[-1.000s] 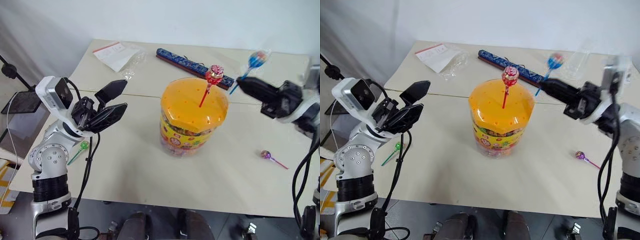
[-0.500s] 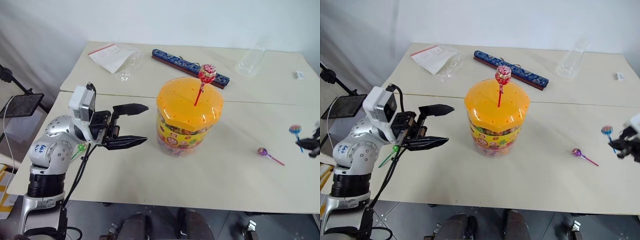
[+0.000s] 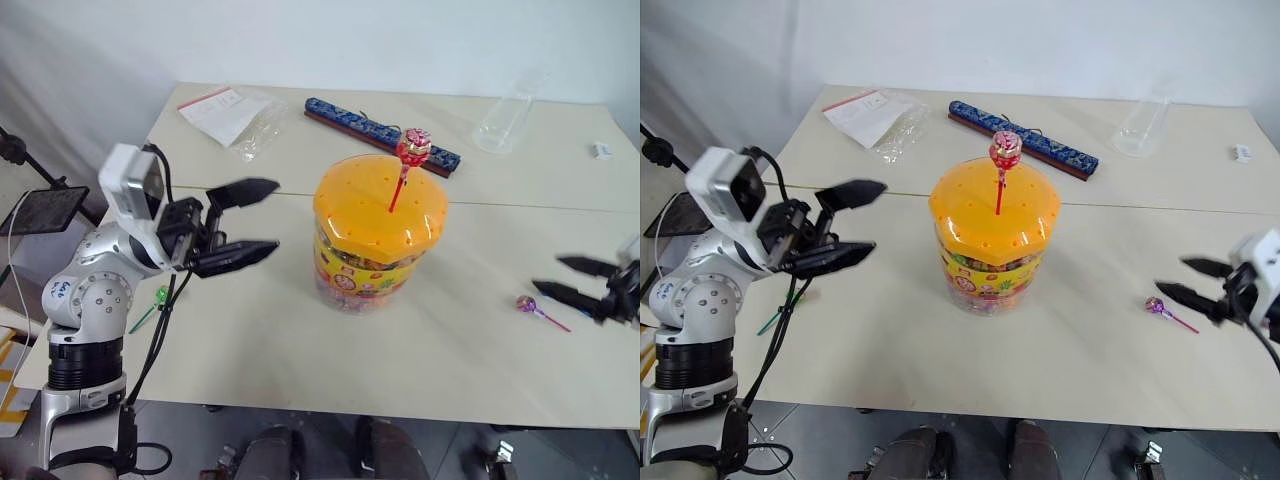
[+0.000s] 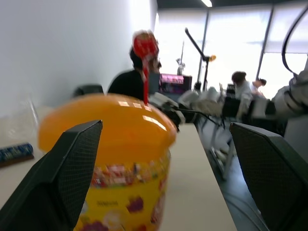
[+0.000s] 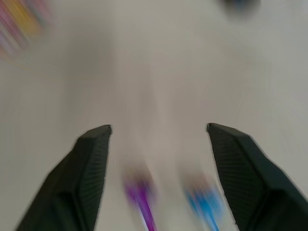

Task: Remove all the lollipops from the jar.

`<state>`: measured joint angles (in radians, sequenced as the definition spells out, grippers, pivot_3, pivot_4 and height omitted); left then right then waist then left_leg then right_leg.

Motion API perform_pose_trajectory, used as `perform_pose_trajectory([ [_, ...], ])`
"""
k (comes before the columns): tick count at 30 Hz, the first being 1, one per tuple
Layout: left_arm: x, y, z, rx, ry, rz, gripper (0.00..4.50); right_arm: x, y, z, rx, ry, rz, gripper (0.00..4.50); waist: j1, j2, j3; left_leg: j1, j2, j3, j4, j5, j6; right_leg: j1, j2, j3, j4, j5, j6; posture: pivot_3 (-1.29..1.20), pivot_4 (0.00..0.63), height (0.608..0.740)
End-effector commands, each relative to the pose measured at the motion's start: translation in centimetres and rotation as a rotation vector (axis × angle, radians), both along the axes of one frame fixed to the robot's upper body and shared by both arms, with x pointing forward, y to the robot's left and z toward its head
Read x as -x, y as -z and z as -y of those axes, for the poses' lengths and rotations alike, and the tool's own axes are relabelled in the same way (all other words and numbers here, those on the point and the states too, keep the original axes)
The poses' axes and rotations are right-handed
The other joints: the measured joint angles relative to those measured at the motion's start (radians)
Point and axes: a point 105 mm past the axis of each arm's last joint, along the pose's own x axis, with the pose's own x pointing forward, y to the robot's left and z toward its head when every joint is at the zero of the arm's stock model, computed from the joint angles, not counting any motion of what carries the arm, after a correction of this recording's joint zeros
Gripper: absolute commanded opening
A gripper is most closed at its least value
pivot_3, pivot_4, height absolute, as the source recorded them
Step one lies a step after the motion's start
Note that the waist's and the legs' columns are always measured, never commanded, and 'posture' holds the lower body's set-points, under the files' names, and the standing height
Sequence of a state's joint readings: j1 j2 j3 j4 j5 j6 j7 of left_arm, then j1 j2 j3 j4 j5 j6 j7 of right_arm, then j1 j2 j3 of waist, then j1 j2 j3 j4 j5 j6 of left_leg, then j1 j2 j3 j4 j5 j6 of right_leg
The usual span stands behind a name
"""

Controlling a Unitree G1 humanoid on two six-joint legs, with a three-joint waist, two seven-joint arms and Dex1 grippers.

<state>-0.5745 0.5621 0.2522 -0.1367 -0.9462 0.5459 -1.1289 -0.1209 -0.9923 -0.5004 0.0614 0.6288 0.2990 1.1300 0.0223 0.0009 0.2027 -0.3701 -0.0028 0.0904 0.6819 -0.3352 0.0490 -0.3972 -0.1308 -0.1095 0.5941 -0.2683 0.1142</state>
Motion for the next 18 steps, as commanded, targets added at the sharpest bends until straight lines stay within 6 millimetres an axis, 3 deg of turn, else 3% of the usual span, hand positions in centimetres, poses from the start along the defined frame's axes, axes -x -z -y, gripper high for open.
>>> perform_pose_trajectory([
  [1, -0.5, -0.9, -1.2, 0.112, -0.042, -0.022, 4.50, 1.1, -6.1, -5.1, -0.106, -0.196, 0.167, 3.31, -0.003, 0.000, 0.000, 0.000, 0.000, 0.000, 0.000, 0.000, 0.000, 0.000, -0.001, 0.000, 0.000, 0.000, 0.000, 0.00, 0.150, 0.740],
  [4, -1.0, -0.2, -1.3, 0.129, -0.061, -0.045, 4.50, 1.6, -8.4, -9.8, -0.179, -0.369, 0.189, 3.31, -0.002, -0.001, 0.000, 0.000, 0.002, -0.002, 0.000, -0.001, -0.001, 0.000, -0.001, 0.002, 0.000, 0.000, -0.001, 0.00, 0.150, 0.740],
  [6, -1.0, 0.0, -1.4, 0.143, -0.035, -0.086, 4.50, 2.1, -8.8, -12.1, -0.179, -0.464, 0.163, 3.31, 0.000, -0.001, 0.000, 0.000, 0.003, -0.004, 0.000, -0.002, -0.003, -0.001, -0.001, 0.001, 0.000, 0.001, -0.001, 0.00, 0.150, 0.740],
  [12, -0.7, 0.7, -0.6, 0.130, 0.057, -0.142, 4.50, 2.5, -9.1, -16.3, -0.166, -0.611, 0.123, 3.31, 0.002, -0.001, 0.000, -0.005, 0.001, -0.007, 0.000, -0.003, -0.002, -0.002, -0.001, -0.004, -0.003, 0.001, -0.001, 0.00, 0.150, 0.740],
  [18, -0.7, 0.7, 0.5, 0.147, 0.082, -0.124, 4.50, 2.1, -7.9, -18.0, -0.143, -0.634, 0.076, 3.31, 0.002, -0.001, 0.000, -0.006, 0.000, -0.006, 0.001, -0.003, -0.001, -0.001, 0.000, -0.007, -0.002, 0.001, 0.000, 0.00, 0.150, 0.740],
])
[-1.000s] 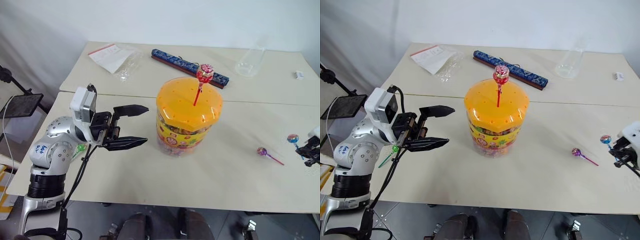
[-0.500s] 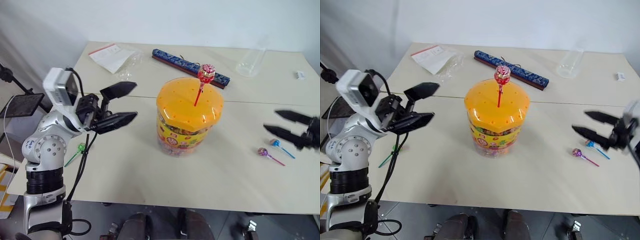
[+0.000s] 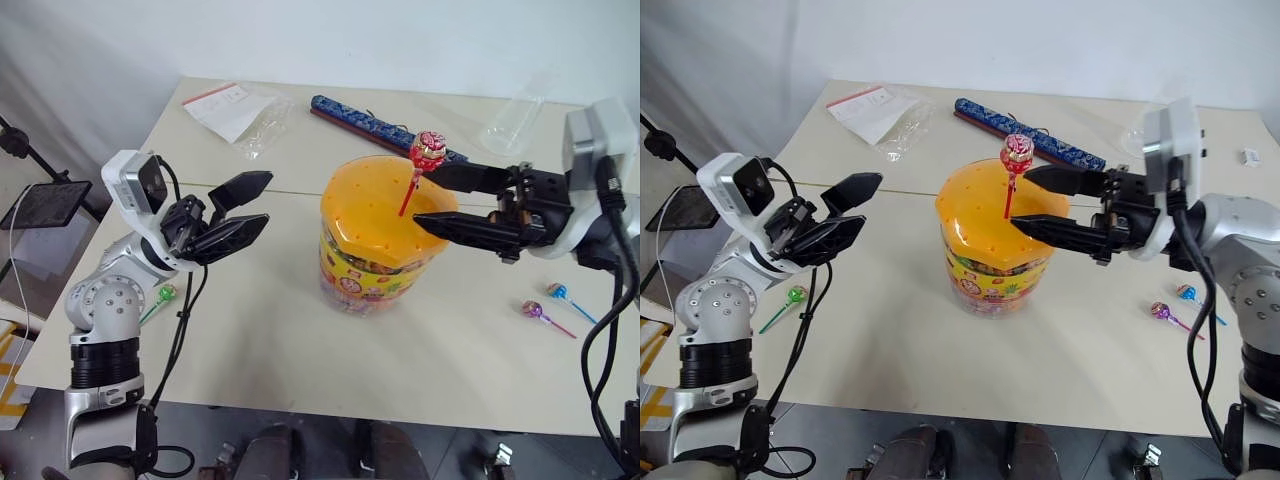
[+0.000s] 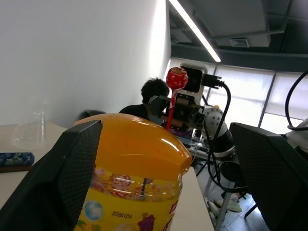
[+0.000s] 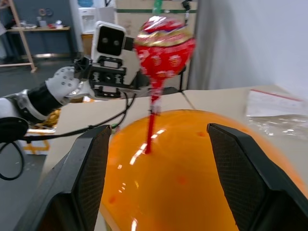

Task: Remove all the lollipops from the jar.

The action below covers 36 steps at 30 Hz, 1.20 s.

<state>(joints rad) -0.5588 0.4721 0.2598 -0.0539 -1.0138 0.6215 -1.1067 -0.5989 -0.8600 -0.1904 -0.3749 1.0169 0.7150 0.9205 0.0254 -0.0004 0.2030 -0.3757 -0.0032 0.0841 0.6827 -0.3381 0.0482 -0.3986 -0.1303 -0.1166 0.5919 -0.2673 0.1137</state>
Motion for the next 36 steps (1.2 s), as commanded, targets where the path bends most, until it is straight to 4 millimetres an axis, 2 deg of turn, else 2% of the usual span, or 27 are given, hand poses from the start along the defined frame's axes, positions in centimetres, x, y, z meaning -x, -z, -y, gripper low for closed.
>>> perform_pose_trajectory([
  [1, 0.4, -0.9, 0.4, 0.016, 0.014, 0.051, 4.50, 0.5, -0.2, -0.6, 0.018, -0.023, 0.023, 3.31, -0.002, 0.000, 0.000, 0.000, 0.000, 0.001, 0.000, 0.000, 0.000, 0.000, 0.000, 0.000, 0.000, 0.000, 0.000, 0.00, 0.150, 0.740],
  [3, 0.4, -1.0, 0.5, 0.024, 0.012, 0.057, 4.50, 0.5, 0.0, -0.7, 0.022, -0.030, 0.024, 3.31, -0.002, 0.000, 0.000, 0.000, 0.000, 0.002, 0.000, 0.000, 0.001, 0.000, 0.001, 0.000, 0.000, 0.000, 0.000, 0.00, 0.150, 0.740],
  [7, 0.4, -1.1, 0.4, 0.038, 0.009, 0.065, 4.50, 0.2, -0.1, -0.9, 0.012, -0.028, 0.031, 2.13, -0.003, 0.000, 0.000, 0.002, 0.000, 0.004, 0.000, 0.001, 0.002, 0.000, 0.000, 0.000, 0.001, 0.000, 0.000, 0.00, 0.150, 0.740],
  [13, 0.4, -1.1, 0.4, 0.036, 0.007, 0.071, 4.50, -0.2, -1.0, -1.2, -0.019, -0.029, 0.079, 0.13, -0.005, 0.000, 0.000, 0.003, 0.001, 0.005, 0.000, 0.001, 0.002, 0.000, 0.000, 0.000, 0.002, 0.000, 0.000, 0.00, 0.150, 0.740],
  [21, 0.4, -1.3, 0.5, 0.038, 0.004, 0.081, 4.50, 0.1, -1.8, -1.2, -0.058, -0.047, 0.108, 0.03, -0.004, 0.000, 0.000, 0.002, 0.000, 0.005, 0.000, 0.001, 0.002, 0.000, 0.000, 0.001, 0.001, 0.000, 0.000, 0.00, 0.150, 0.740],
  [22, 0.4, -1.3, 0.5, 0.037, 0.006, 0.084, 4.50, 0.2, -2.4, -0.9, -0.098, -0.041, 0.121, 0.03, -0.004, 0.000, 0.000, 0.003, 0.000, 0.005, 0.000, 0.001, 0.002, 0.000, -0.001, 0.001, 0.001, 0.000, 0.000, 0.00, 0.150, 0.740],
  [25, 0.5, -1.7, 0.6, 0.039, 0.019, 0.105, 4.50, 0.1, -6.8, 1.8, -0.358, 0.034, 0.137, 0.03, -0.004, 0.000, 0.000, 0.002, 0.001, 0.005, 0.000, 0.001, 0.002, 0.000, -0.001, 0.001, 0.002, 0.000, 0.000, 0.00, 0.150, 0.740],
  [27, 0.7, -1.8, 0.7, 0.025, 0.030, 0.121, 4.50, 0.1, -7.6, 3.7, -0.370, 0.097, 0.140, 0.03, 0.001, 0.000, 0.000, 0.001, 0.000, 0.005, 0.000, 0.001, 0.002, -0.002, -0.001, 0.000, 0.003, 0.000, 0.000, 0.00, 0.150, 0.740],
  [29, 1.1, -0.9, 1.5, -0.081, 0.049, 0.159, 4.50, -0.3, -7.4, 7.0, -0.298, 0.241, 0.146, 0.03, 0.004, -0.001, 0.000, 0.000, -0.001, 0.003, 0.000, 0.001, 0.002, -0.002, -0.001, 0.001, 0.002, 0.000, 0.000, 0.00, 0.150, 0.740],
  [33, 1.8, 0.9, 2.3, -0.226, 0.072, 0.216, 4.50, -0.8, -5.2, 11.7, -0.065, 0.470, 0.082, 0.03, 0.001, 0.000, 0.000, -0.001, -0.001, 0.006, -0.001, -0.003, 0.007, -0.003, -0.001, -0.003, 0.000, 0.000, 0.000, 0.00, 0.150, 0.740],
  [36, 2.1, 2.3, 2.8, -0.340, 0.080, 0.261, 4.50, -1.2, -1.0, 17.0, 0.208, 0.718, -0.064, 0.03, 0.000, -0.001, 0.000, -0.001, -0.001, 0.010, -0.001, -0.004, 0.010, -0.003, -0.001, -0.008, -0.002, 0.001, 0.002, 0.00, 0.150, 0.740],
])
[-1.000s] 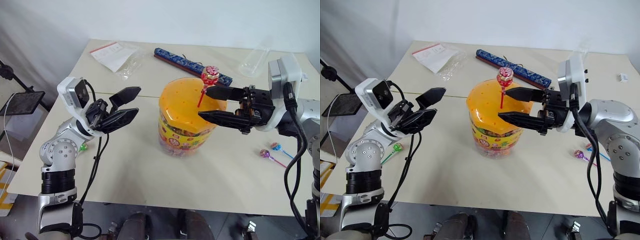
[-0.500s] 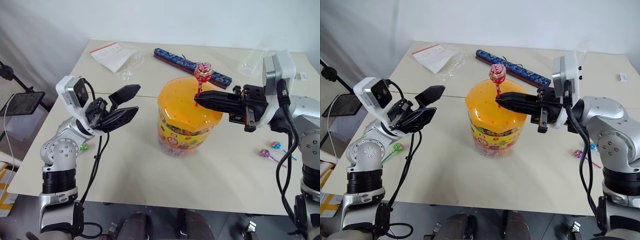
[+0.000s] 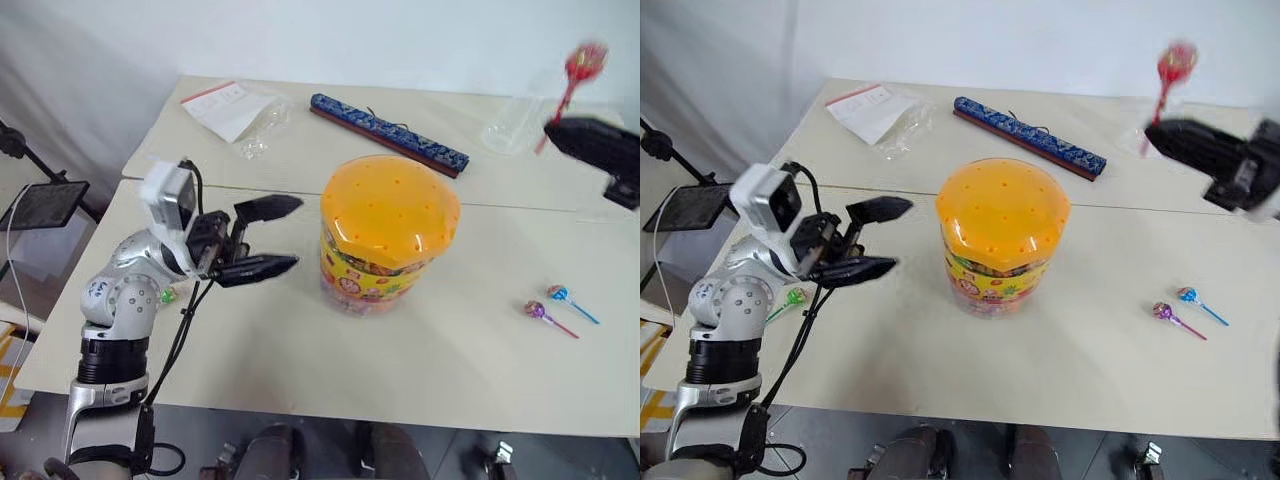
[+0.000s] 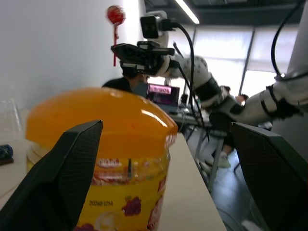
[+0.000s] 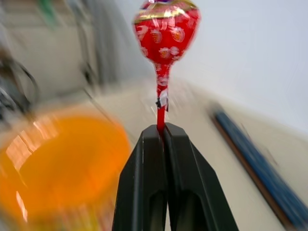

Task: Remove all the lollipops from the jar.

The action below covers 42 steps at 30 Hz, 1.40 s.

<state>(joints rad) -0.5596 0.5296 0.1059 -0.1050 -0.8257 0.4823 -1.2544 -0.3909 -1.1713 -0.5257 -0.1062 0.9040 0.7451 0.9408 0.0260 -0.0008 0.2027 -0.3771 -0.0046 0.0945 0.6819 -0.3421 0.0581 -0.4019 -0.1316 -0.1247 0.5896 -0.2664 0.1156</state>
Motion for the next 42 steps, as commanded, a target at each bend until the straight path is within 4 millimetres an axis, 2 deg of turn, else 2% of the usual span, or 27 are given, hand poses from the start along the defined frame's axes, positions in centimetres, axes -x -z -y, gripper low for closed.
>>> perform_pose_trajectory([
  [1, 0.9, 0.5, 0.4, -0.099, 0.015, 0.096, 4.50, 0.4, 2.3, 5.1, 0.204, 0.216, -0.107, 0.03, -0.001, 0.000, 0.000, 0.000, 0.000, 0.000, 0.000, 0.000, 0.000, 0.000, 0.000, -0.001, 0.000, 0.001, 0.001, 0.00, 0.150, 0.740],
  [6, 1.0, 0.6, 0.4, -0.108, 0.009, 0.099, 4.50, 1.4, 9.5, 11.9, 0.523, 0.482, -0.338, 0.03, -0.002, 0.000, 0.000, 0.001, 0.001, 0.003, 0.002, 0.002, 0.000, 0.001, -0.001, 0.001, 0.000, 0.001, 0.001, 0.00, 0.150, 0.740],
  [9, 0.9, 0.5, 0.4, -0.109, 0.007, 0.094, 4.50, 1.8, 11.6, 12.8, 0.592, 0.490, -0.383, 0.03, -0.006, 0.001, 0.000, 0.004, 0.000, 0.005, 0.002, 0.003, -0.002, 0.001, -0.002, 0.005, 0.001, 0.001, 0.001, 0.00, 0.150, 0.740],
  [12, 0.7, 0.2, 0.4, -0.102, -0.006, 0.096, 4.50, 1.8, 14.3, 13.6, 0.555, 0.527, -0.463, 0.03, -0.014, 0.002, 0.000, 0.007, 0.001, 0.006, 0.001, 0.003, -0.003, 0.001, -0.002, 0.011, 0.001, 0.001, 0.001, 0.00, 0.150, 0.740],
  [14, 0.8, 0.1, 0.4, -0.112, -0.001, 0.098, 4.50, 1.9, 15.3, 13.8, 0.505, 0.543, -0.486, 0.03, -0.014, 0.002, 0.000, 0.007, 0.002, 0.005, 0.001, 0.003, -0.004, 0.001, -0.002, 0.013, 0.002, 0.001, 0.000, 0.00, 0.150, 0.740],
  [17, 0.8, 0.0, 0.2, -0.116, -0.002, 0.097, 4.50, 2.3, 15.6, 13.6, 0.465, 0.513, -0.493, 0.63, -0.010, 0.004, 0.000, 0.006, 0.003, 0.003, 0.001, 0.002, -0.005, 0.001, -0.001, 0.012, 0.003, 0.001, 0.000, 0.00, 0.150, 0.740],
  [21, 0.6, -0.3, -0.1, -0.103, -0.037, 0.090, 4.50, 2.5, 14.5, 13.2, 0.423, 0.466, -0.397, 1.92, -0.002, 0.005, 0.000, 0.005, 0.002, 0.003, 0.001, 0.003, -0.005, 0.002, 0.000, 0.011, 0.002, 0.001, 0.000, 0.00, 0.150, 0.740],
  [23, -1.4, 0.4, -0.7, -0.123, -0.194, 0.094, 4.50, 2.4, 13.2, 11.4, 0.477, 0.319, -0.206, 2.57, -0.001, 0.005, 0.000, 0.005, 0.001, 0.003, 0.001, 0.003, -0.004, 0.003, 0.000, 0.011, 0.002, 0.001, 0.000, 0.00, 0.150, 0.740],
  [25, -3.4, 2.0, -1.8, -0.188, -0.332, 0.034, 4.50, 2.2, 11.1, 8.8, 0.394, 0.192, 0.001, 3.22, -0.002, 0.004, 0.000, 0.008, 0.001, 0.002, 0.001, 0.003, -0.005, 0.006, 0.001, 0.011, 0.000, 0.001, 0.000, 0.00, 0.150, 0.740],
  [26, -3.8, 2.7, -2.3, -0.217, -0.369, 0.022, 4.50, 2.0, 10.1, 7.9, 0.330, 0.166, 0.055, 3.49, -0.004, 0.004, 0.000, 0.009, 0.002, 0.002, 0.001, 0.003, -0.005, 0.007, 0.001, 0.010, 0.000, 0.001, 0.000, 0.00, 0.150, 0.740],
  [28, -4.2, 4.1, -3.7, -0.270, -0.455, 0.041, 4.50, 1.8, 8.3, 5.1, 0.141, 0.034, 0.024, 4.21, -0.016, 0.006, 0.000, 0.009, 0.002, 0.003, 0.001, 0.003, -0.005, 0.006, 0.001, 0.010, 0.001, 0.001, 0.000, 0.00, 0.150, 0.740],
  [29, -4.2, 4.7, -4.3, -0.300, -0.487, 0.052, 4.50, 1.6, 7.8, 3.9, 0.133, -0.020, 0.044, 4.48, -0.020, 0.007, 0.000, 0.009, 0.002, 0.003, 0.001, 0.003, -0.005, 0.005, 0.000, 0.011, 0.002, 0.001, 0.000, 0.00, 0.150, 0.740],
  [31, -3.9, 5.4, -5.1, -0.313, -0.516, 0.037, 4.50, 0.9, 7.4, 2.2, 0.141, -0.078, 0.087, 4.48, -0.025, 0.007, 0.000, 0.008, 0.003, 0.002, 0.001, 0.002, -0.005, 0.004, -0.003, 0.012, 0.002, 0.001, 0.000, 0.00, 0.150, 0.740],
  [33, -3.6, 6.2, -5.7, -0.319, -0.563, 0.021, 4.50, 0.2, 7.8, 0.0, 0.160, -0.166, 0.115, 4.48, -0.026, 0.006, 0.000, 0.007, 0.005, 0.000, 0.001, 0.002, -0.007, 0.004, -0.003, 0.010, 0.002, 0.001, 0.000, 0.00, 0.150, 0.740],
  [35, -3.3, 7.5, -6.0, -0.349, -0.613, 0.012, 4.50, 0.3, 9.8, -2.7, 0.236, -0.309, 0.102, 4.48, -0.024, 0.005, -0.001, 0.007, 0.007, -0.002, 0.001, 0.000, -0.009, 0.004, -0.003, 0.008, 0.002, 0.001, -0.001, 0.00, 0.150, 0.740],
  [37, -2.9, 8.9, -6.5, -0.392, -0.661, -0.020, 4.50, 0.6, 11.8, -4.4, 0.281, -0.414, 0.065, 4.48, -0.020, 0.005, -0.001, 0.007, 0.007, -0.002, 0.000, 0.000, -0.009, 0.004, -0.003, 0.007, 0.002, 0.001, -0.001, 0.00, 0.150, 0.740],
  [38, -2.5, 9.2, -6.8, -0.390, -0.685, -0.022, 4.50, 0.3, 12.6, -4.8, 0.261, -0.420, 0.067, 4.48, -0.018, 0.005, -0.001, 0.007, 0.007, -0.002, 0.000, -0.001, -0.009, 0.004, -0.003, 0.007, 0.002, 0.001, -0.001, 0.00, 0.150, 0.740],
  [42, -1.8, 9.2, -6.9, -0.358, -0.772, 0.000, 4.50, -1.0, 13.6, -4.8, 0.187, -0.353, 0.122, 4.48, -0.015, 0.005, -0.001, 0.006, 0.004, -0.001, 0.001, -0.002, -0.007, 0.003, -0.003, 0.007, 0.002, 0.001, 0.000, 0.00, 0.150, 0.740],
])
